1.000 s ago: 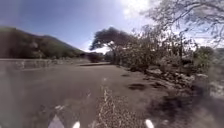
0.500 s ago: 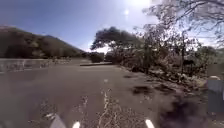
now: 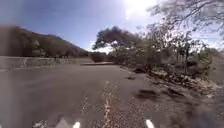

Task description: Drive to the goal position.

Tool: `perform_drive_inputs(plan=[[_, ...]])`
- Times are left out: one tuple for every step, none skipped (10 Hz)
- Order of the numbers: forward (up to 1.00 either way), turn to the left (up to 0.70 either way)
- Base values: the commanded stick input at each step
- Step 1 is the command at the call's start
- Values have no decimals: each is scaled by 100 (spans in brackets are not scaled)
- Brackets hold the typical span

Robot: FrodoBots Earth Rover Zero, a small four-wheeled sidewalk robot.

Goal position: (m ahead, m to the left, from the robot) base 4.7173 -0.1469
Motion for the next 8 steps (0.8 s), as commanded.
perform_drive_inputs(plan=[[50,0],[50,0],[50,0],[50,0],[50,0],[50,0],[50,0],[50,0]])
